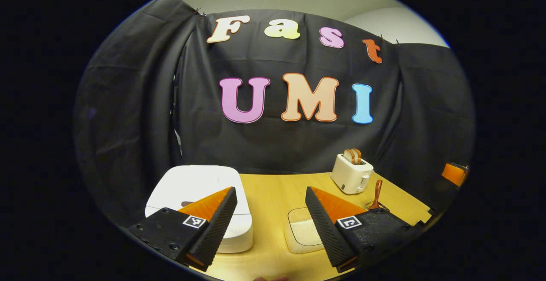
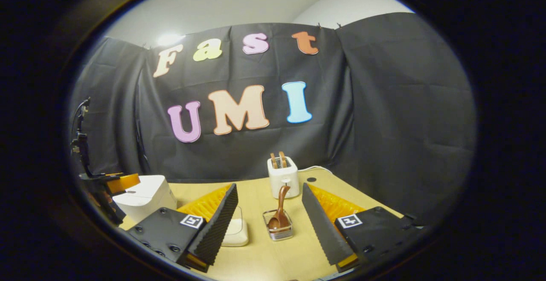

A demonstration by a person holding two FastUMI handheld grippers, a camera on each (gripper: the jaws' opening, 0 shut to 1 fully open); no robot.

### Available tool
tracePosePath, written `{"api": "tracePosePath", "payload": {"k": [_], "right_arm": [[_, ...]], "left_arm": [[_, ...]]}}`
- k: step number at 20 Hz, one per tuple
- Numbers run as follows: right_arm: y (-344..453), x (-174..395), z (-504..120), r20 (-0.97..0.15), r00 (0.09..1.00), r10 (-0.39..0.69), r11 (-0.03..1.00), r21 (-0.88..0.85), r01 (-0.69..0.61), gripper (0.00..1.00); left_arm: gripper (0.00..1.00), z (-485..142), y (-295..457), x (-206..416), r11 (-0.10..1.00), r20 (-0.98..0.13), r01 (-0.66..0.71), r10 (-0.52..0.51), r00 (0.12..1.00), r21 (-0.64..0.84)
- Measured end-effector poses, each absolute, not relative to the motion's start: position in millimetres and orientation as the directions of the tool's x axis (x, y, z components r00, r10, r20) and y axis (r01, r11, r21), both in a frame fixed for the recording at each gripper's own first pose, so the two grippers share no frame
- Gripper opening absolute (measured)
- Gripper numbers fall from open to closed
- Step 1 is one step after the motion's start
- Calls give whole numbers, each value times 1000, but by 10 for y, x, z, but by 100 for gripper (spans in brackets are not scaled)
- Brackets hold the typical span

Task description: Close the left gripper, press the button to open the rice cooker; take a wooden spoon from the chopstick holder with the right hand, scoop a spoonful of rice and pour it into the rice cooker, then put the wooden spoon back into the chopstick holder.

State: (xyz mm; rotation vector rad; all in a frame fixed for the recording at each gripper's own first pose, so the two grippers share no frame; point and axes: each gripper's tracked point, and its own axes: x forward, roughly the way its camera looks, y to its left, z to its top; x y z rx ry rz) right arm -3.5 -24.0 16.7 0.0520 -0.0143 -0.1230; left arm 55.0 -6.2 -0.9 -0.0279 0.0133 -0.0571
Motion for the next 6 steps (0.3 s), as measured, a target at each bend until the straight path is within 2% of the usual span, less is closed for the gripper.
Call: {"api": "tracePosePath", "payload": {"k": [5,6], "right_arm": [[-258,-75,208,19,990,-140,989,59,139,100],[-251,-80,213,21,990,-143,988,57,142,94]], "left_arm": [[95,-40,-28,591,998,-30,62,-62,998,-20],[96,-38,-16,594,998,-31,62,-63,998,-16]]}}
